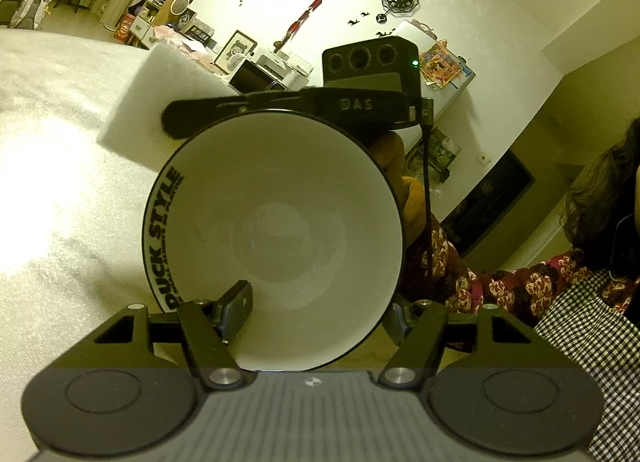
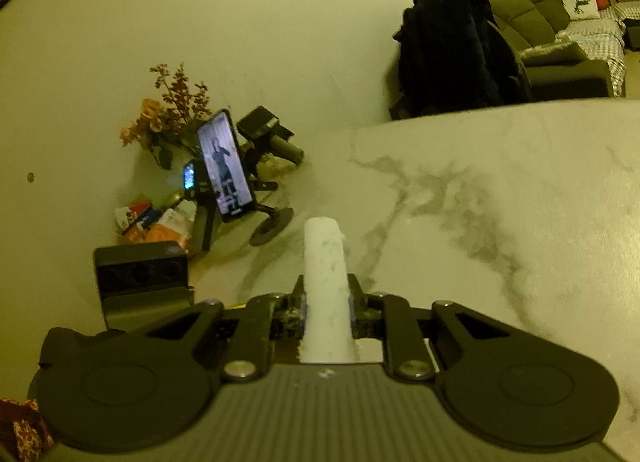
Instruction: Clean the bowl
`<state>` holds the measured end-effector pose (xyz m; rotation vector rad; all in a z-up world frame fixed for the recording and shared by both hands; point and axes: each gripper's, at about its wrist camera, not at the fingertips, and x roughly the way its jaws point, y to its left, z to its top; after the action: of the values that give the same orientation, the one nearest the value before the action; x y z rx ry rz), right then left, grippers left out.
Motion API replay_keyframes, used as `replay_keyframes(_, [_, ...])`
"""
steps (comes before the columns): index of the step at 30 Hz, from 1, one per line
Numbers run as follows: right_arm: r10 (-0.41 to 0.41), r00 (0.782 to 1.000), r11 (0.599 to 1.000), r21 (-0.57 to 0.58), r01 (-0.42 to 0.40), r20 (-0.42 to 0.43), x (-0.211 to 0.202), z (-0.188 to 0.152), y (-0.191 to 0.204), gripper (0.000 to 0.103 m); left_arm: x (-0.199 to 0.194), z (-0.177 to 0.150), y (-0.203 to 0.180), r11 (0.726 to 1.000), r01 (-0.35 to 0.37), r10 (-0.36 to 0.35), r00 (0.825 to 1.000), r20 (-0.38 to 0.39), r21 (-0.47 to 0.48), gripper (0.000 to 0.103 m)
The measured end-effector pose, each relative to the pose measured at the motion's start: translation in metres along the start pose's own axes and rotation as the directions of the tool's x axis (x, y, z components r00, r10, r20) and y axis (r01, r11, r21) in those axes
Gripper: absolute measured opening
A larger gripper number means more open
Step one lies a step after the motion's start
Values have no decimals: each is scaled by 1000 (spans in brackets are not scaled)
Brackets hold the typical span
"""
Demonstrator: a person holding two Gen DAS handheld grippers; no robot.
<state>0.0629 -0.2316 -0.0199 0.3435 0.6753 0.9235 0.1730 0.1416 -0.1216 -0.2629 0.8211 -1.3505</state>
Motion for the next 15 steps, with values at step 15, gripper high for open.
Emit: replay_keyframes(15, [95, 989, 995, -30, -92, 112, -29, 10, 17, 19, -1, 2, 0, 1000, 7, -7, 1000, 0, -1, 70])
